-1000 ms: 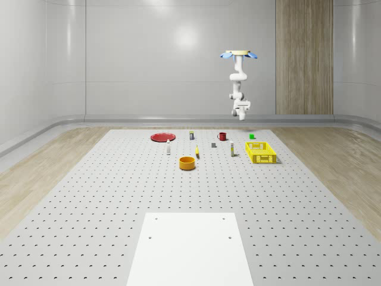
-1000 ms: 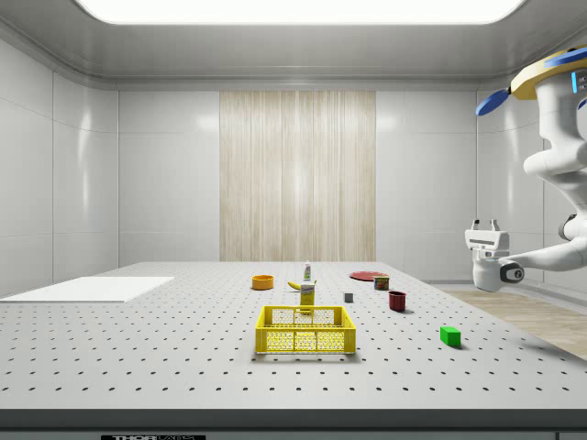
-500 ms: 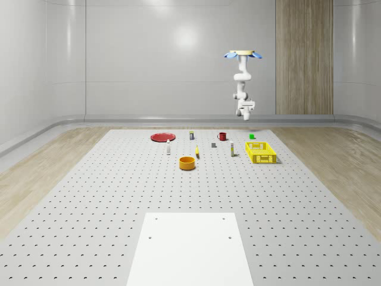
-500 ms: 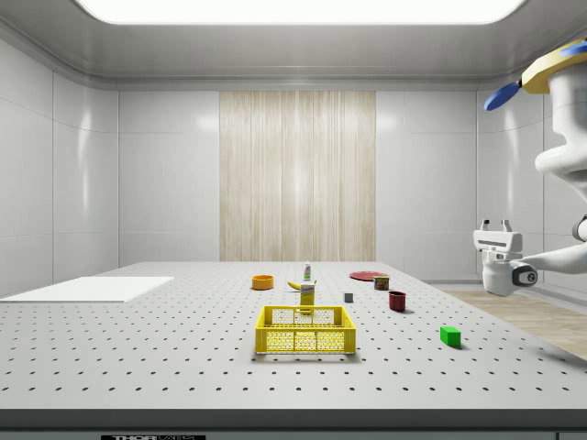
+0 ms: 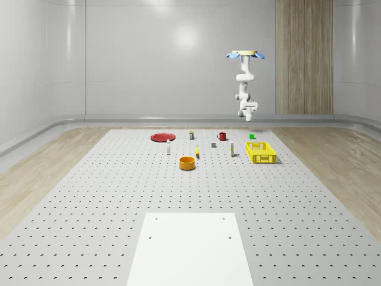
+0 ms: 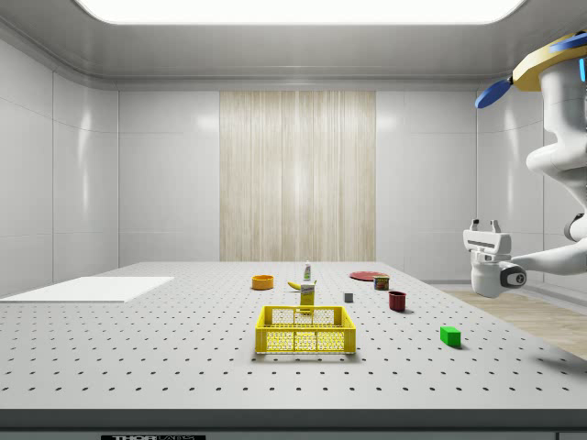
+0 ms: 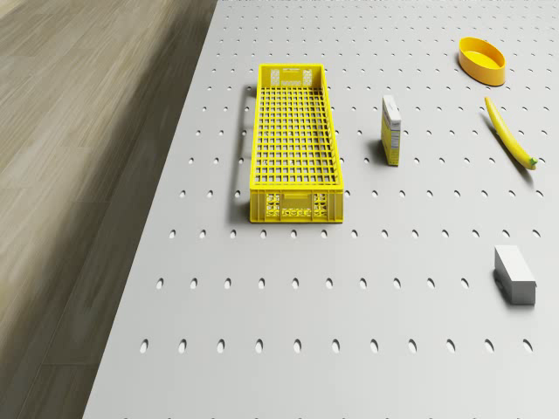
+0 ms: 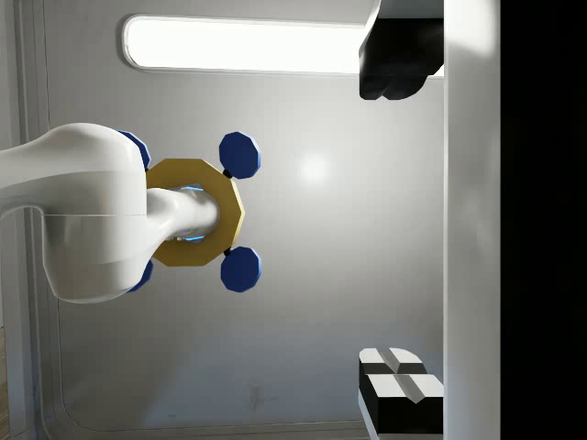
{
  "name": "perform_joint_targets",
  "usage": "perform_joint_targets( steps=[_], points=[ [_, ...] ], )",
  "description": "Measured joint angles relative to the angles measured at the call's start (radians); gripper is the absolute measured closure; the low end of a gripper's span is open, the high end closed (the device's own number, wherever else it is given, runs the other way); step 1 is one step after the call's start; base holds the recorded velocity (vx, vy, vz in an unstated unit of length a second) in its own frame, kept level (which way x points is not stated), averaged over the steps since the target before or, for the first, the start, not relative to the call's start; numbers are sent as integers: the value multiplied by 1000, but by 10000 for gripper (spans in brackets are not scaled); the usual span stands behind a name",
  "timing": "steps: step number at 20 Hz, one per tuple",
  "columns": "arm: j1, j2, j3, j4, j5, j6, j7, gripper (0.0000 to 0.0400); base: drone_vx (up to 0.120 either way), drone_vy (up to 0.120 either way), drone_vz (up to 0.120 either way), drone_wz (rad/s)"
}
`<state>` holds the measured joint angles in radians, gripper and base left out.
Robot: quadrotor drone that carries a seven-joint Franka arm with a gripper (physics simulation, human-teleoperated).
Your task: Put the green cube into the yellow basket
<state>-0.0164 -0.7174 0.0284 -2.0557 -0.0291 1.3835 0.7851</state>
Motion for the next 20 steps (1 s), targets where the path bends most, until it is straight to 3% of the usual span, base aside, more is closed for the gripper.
perform_joint_targets(
  steps=[7,12,16,20],
  points=[
    [-16,-5,53,-8,-74,6,10,0,120,0,0,0],
    [-47,-12,151,-29,-213,13,29,0,120,0,-72,0],
    [-97,-27,304,-89,-435,24,63,0,120,0,-120,0],
    [-187,-63,537,-251,-798,41,137,0,120,0,-120,0]
  ],
)
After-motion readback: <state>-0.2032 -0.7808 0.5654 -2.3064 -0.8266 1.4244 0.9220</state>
